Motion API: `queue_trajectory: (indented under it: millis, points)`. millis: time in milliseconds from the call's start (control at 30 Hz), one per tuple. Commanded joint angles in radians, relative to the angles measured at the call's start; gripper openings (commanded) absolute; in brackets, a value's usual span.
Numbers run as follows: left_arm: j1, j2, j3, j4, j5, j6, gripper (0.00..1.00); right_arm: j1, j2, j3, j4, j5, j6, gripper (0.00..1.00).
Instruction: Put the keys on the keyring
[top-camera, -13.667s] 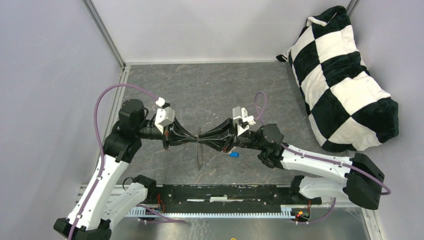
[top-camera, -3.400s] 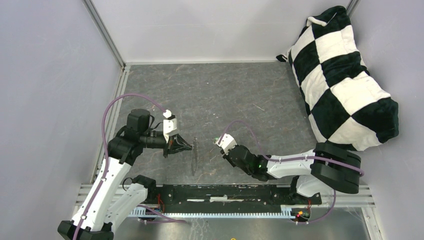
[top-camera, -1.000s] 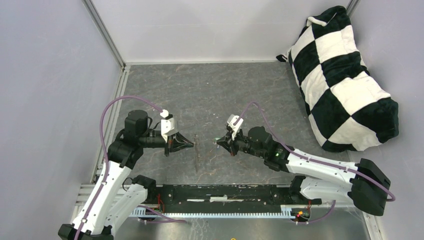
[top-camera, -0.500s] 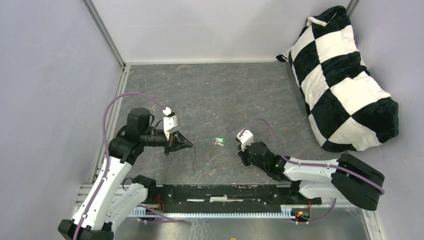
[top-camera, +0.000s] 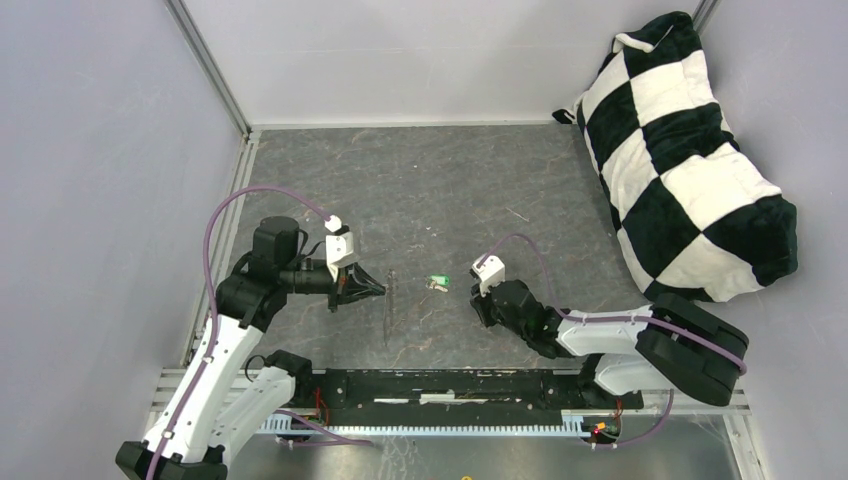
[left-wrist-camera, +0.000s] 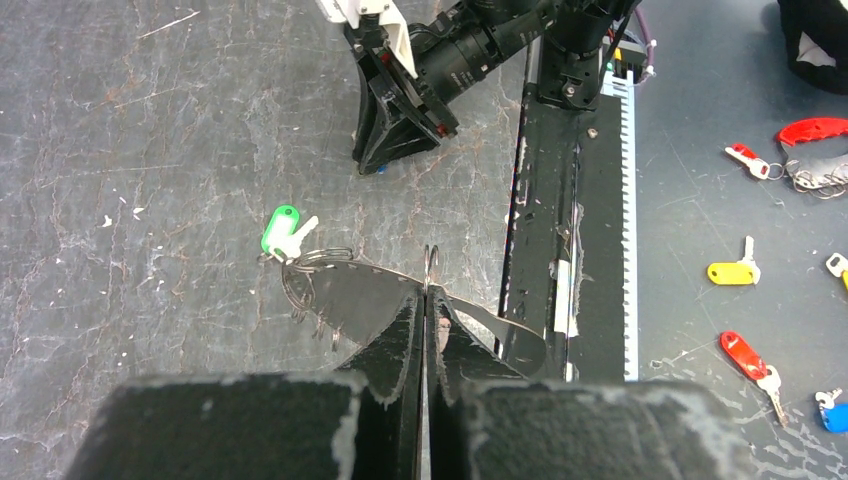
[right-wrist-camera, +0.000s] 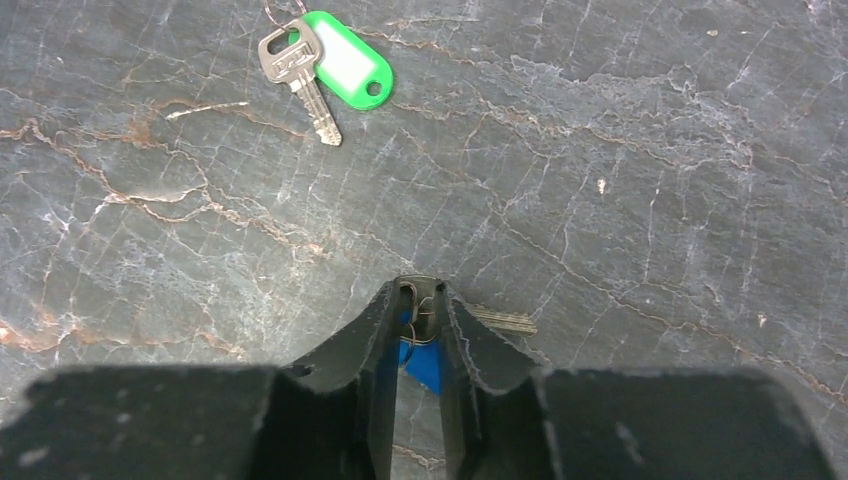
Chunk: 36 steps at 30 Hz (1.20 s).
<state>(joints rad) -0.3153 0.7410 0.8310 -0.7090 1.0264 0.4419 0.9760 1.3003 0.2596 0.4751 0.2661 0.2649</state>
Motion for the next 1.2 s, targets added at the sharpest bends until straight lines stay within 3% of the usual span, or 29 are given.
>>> queue_trajectory:
  millis: [0,267,467,800,1167]
  points:
    - [0.005,-0.014,0.005,0.026,0.039,0.028,0.02,-0.011,0.013,0.009,0.017,-0.018,0.007,0.28]
    - [0.004,-0.016,0.011,0.026,0.040,0.020,0.02,-0.024,-0.048,0.086,-0.092,-0.026,-0.033,0.49]
    - [0.004,-0.009,0.013,0.026,0.046,0.018,0.02,-0.028,-0.092,0.079,-0.138,-0.049,0.032,0.54]
    - [0.005,0.001,0.018,0.026,0.050,0.023,0.02,-0.027,-0.181,-0.030,-0.175,-0.152,0.226,0.48]
    - [0.004,-0.012,0.019,0.026,0.054,0.023,0.02,-0.033,-0.147,-0.020,-0.178,-0.166,0.234,0.42]
